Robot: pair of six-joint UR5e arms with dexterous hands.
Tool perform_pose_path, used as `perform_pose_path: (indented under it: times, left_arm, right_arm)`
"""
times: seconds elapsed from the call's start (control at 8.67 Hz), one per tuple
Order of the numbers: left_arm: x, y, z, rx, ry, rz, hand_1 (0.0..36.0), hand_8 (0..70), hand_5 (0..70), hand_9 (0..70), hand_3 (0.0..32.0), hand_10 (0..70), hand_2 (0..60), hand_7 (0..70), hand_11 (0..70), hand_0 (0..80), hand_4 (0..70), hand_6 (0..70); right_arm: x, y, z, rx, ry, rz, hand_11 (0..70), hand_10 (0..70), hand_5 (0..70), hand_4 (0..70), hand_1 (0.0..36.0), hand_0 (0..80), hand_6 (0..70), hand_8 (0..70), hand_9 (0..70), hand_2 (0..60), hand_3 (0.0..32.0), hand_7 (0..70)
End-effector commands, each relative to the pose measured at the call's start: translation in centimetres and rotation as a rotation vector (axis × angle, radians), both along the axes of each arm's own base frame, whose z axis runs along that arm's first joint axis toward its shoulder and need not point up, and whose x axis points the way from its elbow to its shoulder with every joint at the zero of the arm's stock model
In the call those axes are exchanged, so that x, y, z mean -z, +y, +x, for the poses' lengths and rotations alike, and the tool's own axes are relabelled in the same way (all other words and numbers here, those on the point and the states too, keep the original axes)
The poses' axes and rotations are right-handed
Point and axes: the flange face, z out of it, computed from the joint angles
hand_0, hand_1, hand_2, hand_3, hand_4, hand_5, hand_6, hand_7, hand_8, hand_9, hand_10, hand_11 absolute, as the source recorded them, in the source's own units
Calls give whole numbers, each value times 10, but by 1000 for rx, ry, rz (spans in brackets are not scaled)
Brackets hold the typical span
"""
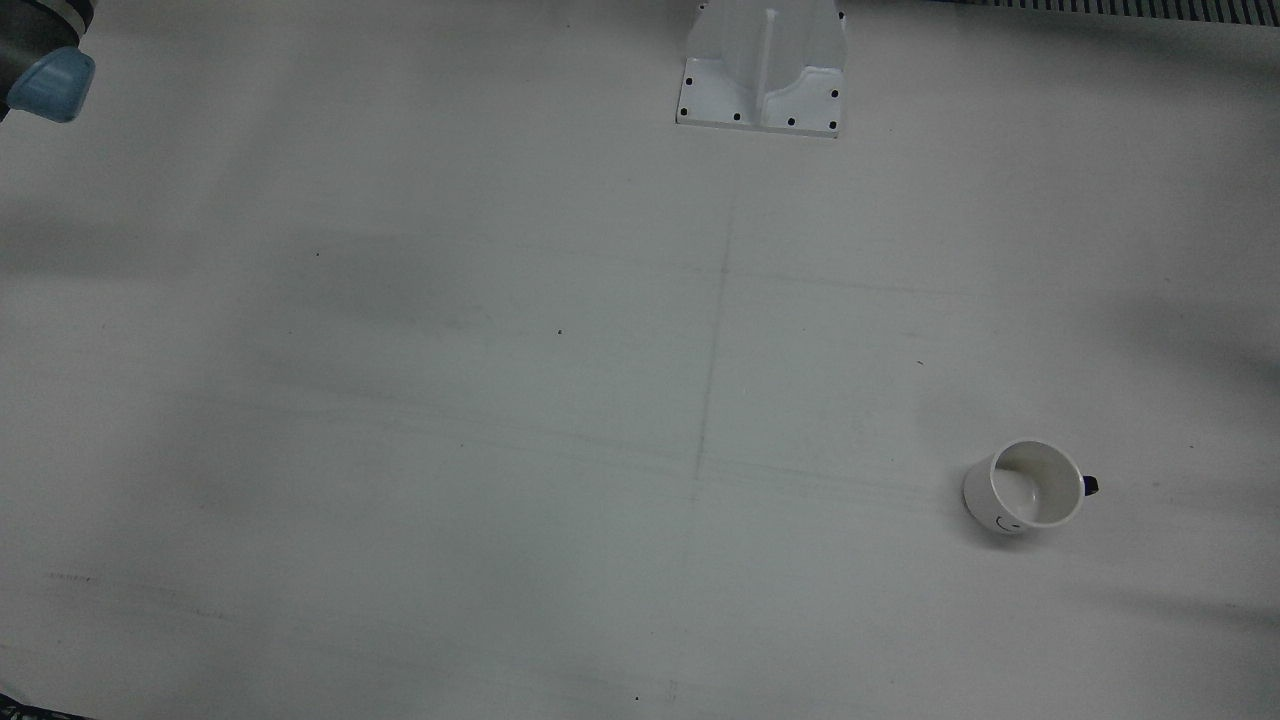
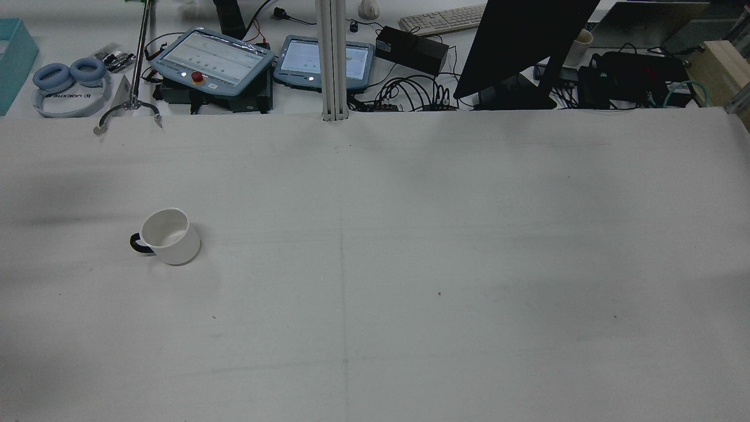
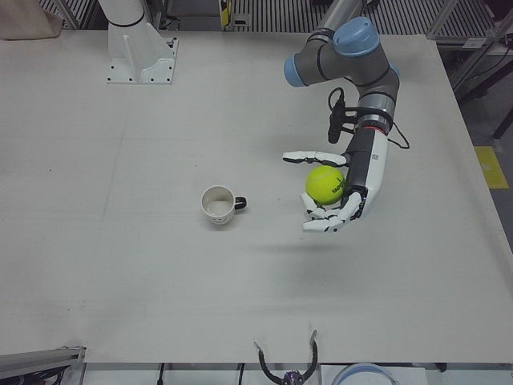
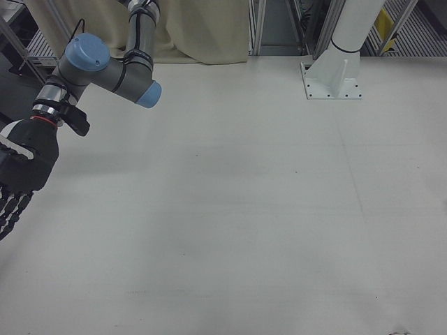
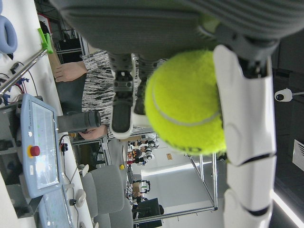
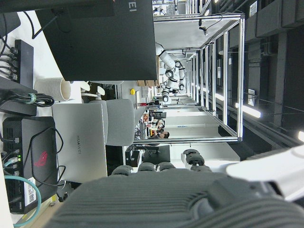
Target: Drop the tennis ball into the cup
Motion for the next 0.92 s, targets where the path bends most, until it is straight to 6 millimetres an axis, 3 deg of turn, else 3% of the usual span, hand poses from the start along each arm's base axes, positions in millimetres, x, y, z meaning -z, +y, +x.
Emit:
perform_pose_path:
  times: [0.0, 0.12, 0.23, 0.35, 0.46, 0.81]
  left_arm:
    - [-21, 36, 29, -142, -49, -9, 153, 516, 243, 674, 0, 394, 103, 700, 564, 564, 221, 700]
    - [-11, 35, 68, -210, -44, 14, 148, 519, 257, 675, 0, 411, 107, 700, 589, 563, 196, 700]
    - [29, 16, 120, -276, -27, 59, 147, 522, 253, 678, 0, 418, 100, 700, 598, 562, 204, 700]
    - [58, 12, 165, -331, -27, 95, 149, 524, 249, 683, 0, 419, 96, 700, 599, 568, 228, 700]
    - [79, 9, 190, -356, -31, 118, 147, 526, 261, 685, 0, 419, 104, 700, 599, 570, 239, 700]
    - [83, 15, 222, -393, -60, 128, 153, 523, 254, 679, 0, 411, 96, 700, 588, 574, 224, 700]
  right_arm:
    - [1, 0, 1, -2, 0, 3, 0, 0, 0, 0, 0, 0, 0, 0, 0, 0, 0, 0]
    - [1, 0, 1, -2, 0, 3, 0, 0, 0, 0, 0, 0, 0, 0, 0, 0, 0, 0]
    - [1, 0, 1, -2, 0, 3, 0, 0, 0, 0, 0, 0, 0, 0, 0, 0, 0, 0]
    - [1, 0, 1, -2, 0, 3, 0, 0, 0, 0, 0, 0, 0, 0, 0, 0, 0, 0]
    - [1, 0, 1, -2, 0, 3, 0, 0, 0, 0, 0, 0, 0, 0, 0, 0, 0, 0]
    - [2, 0, 2, -3, 0, 4, 0, 0, 0, 0, 0, 0, 0, 0, 0, 0, 0, 0]
